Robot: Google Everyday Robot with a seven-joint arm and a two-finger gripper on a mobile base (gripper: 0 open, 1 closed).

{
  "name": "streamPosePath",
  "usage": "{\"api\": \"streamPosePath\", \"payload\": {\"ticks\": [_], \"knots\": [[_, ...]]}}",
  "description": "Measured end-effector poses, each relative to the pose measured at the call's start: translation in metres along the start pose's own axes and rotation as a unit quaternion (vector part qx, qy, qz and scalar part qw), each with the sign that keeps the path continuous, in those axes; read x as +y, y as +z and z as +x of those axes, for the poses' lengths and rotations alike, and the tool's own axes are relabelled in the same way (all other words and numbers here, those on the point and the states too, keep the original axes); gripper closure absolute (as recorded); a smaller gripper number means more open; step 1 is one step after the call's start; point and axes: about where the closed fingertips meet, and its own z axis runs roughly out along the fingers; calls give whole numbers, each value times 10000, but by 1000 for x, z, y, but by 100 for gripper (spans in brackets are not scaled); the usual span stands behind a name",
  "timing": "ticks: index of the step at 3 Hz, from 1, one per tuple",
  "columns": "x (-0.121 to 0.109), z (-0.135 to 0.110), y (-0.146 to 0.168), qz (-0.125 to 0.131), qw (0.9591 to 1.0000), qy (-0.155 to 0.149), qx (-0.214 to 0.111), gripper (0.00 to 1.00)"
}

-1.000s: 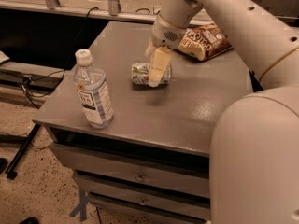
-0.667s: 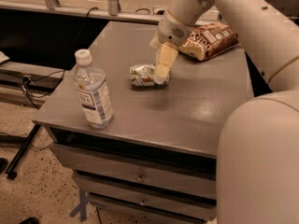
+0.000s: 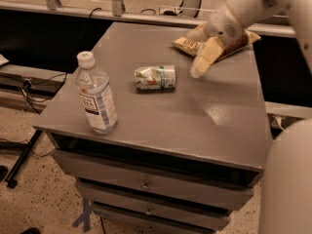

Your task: Knock 7up can over

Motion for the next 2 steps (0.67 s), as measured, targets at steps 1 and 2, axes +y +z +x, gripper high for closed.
{"api": "streamPosePath", "payload": {"ticks": [1,2], "knots": [[5,28,-67,550,9971,127,-518,0],[17,45,-124,1117,9916,172,-628,0]]}}
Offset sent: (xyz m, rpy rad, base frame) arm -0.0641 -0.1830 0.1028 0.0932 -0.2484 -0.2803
